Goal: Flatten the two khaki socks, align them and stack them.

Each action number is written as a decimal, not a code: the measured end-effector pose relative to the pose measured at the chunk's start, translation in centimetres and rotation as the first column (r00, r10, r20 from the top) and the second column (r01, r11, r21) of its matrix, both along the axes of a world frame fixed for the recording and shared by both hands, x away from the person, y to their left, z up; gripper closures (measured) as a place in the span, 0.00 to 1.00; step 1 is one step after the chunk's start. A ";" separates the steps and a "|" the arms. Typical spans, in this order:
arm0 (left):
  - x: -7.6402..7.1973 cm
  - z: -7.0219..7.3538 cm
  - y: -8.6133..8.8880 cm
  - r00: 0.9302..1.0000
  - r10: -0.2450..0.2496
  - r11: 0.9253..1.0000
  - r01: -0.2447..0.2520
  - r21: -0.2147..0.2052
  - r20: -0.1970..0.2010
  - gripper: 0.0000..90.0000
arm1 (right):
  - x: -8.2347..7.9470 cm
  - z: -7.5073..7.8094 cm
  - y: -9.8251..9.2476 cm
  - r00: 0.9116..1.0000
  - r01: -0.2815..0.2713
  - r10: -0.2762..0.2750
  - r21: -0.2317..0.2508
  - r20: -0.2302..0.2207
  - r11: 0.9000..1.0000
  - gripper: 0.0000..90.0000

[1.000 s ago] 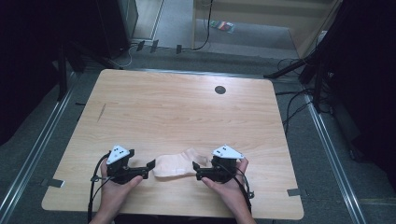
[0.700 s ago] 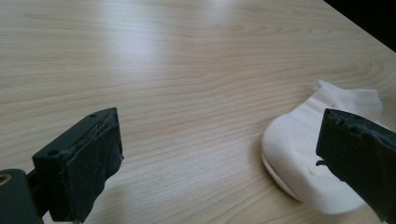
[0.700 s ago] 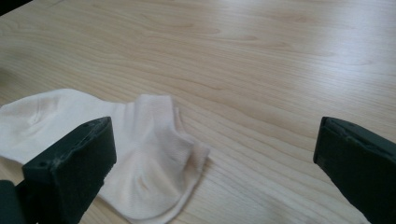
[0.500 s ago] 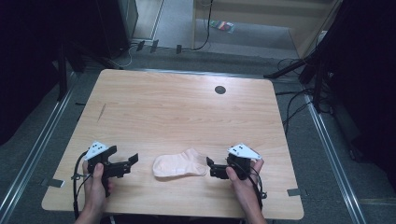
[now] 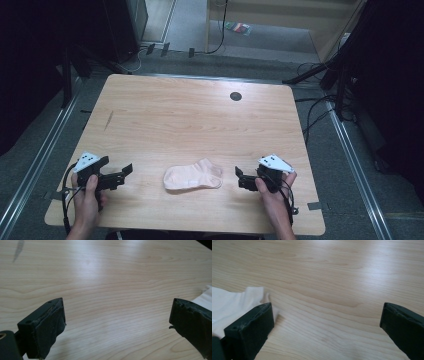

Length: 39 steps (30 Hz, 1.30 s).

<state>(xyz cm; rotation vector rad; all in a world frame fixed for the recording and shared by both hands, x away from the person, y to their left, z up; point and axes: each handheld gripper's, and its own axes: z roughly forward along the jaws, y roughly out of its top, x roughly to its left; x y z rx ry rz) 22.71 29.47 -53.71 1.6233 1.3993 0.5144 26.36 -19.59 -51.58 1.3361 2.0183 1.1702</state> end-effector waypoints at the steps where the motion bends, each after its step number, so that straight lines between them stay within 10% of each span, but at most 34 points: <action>1: 0.0 -0.1 0.3 1.000 0.002 1.000 -0.001 0.005 -0.003 0.01 | 0.0 0.0 -0.3 1.000 0.009 -0.009 0.000 -0.001 1.000 0.00; 24: -1.3 -0.9 6.2 0.994 0.107 0.993 -0.107 0.057 0.007 0.01 | -1.1 -1.7 -6.9 0.991 0.130 -0.131 -0.014 -0.023 0.991 0.00; 39: -2.7 -1.1 9.0 0.991 0.132 0.988 -0.132 0.081 -0.001 0.01 | -2.8 -2.8 -11.9 0.969 0.241 -0.242 -0.021 -0.052 0.970 0.00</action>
